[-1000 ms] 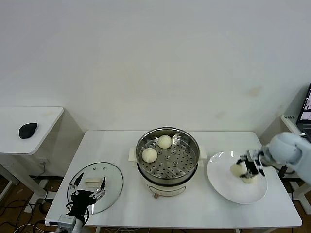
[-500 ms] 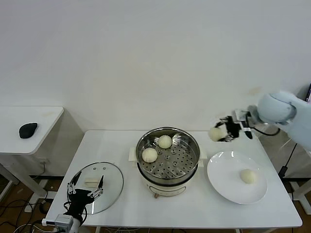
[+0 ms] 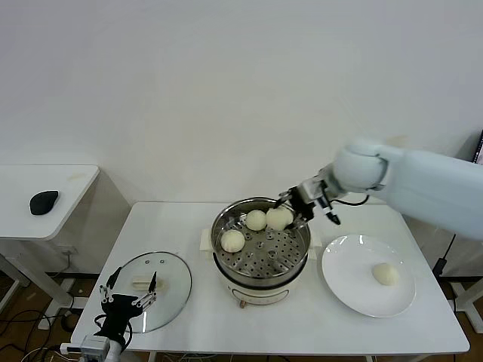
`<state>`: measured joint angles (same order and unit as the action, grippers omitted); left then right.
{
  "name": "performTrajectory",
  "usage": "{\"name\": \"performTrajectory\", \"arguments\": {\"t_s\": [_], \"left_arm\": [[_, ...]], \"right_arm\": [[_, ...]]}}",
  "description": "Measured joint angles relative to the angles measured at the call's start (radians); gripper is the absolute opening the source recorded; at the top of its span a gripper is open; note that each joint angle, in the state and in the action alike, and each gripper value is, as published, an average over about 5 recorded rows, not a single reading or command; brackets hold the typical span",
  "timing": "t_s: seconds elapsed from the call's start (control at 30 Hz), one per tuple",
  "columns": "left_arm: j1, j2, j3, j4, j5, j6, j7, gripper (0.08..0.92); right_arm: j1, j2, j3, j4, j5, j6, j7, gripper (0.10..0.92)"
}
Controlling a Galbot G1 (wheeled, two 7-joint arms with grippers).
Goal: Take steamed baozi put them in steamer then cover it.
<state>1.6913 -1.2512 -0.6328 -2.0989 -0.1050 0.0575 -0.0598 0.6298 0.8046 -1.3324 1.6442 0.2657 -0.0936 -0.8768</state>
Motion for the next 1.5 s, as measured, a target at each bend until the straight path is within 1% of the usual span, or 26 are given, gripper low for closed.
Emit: {"name": "performTrajectory", "arguments": {"t_s": [0.4, 0.87, 0.97, 1.17, 1.23, 1.33, 1.5], "left_arm": [[0.012, -0.022, -0.011, 0.000, 0.009, -0.010, -0.001, 0.823], [0.012, -0.038, 0.000, 0.005, 0.026, -0.013, -0.003, 0.823], [0.010, -0.040, 0.004, 0.005, 0.028, -0.013, -0.003, 0.823], [0.009, -0.039, 0.007, 0.009, 0.029, -0.012, -0.003, 0.823], [0.008, -0.036, 0.006, 0.008, 0.029, -0.012, -0.003, 0.823], [0.005, -0.030, 0.002, 0.006, 0.028, -0.012, -0.003, 0.823], [0.004, -0.019, 0.000, 0.006, 0.025, -0.012, -0.002, 0.823]], "right_arm": [[-0.028, 0.127, -0.065, -0.031, -0.108, 0.170, -0.017, 0.585], [-0.033, 0.157, -0.102, -0.034, -0.213, 0.324, -0.044, 0.590], [-0.032, 0.155, -0.107, -0.029, -0.225, 0.346, -0.045, 0.635], [-0.019, 0.142, -0.103, -0.030, -0.233, 0.369, -0.049, 0.790], [-0.013, 0.133, -0.094, -0.030, -0.230, 0.368, -0.054, 0.814], [0.000, 0.114, -0.072, -0.026, -0.213, 0.350, -0.063, 0.822], [0.028, 0.055, -0.031, -0.009, -0.158, 0.246, -0.075, 0.823]]}}
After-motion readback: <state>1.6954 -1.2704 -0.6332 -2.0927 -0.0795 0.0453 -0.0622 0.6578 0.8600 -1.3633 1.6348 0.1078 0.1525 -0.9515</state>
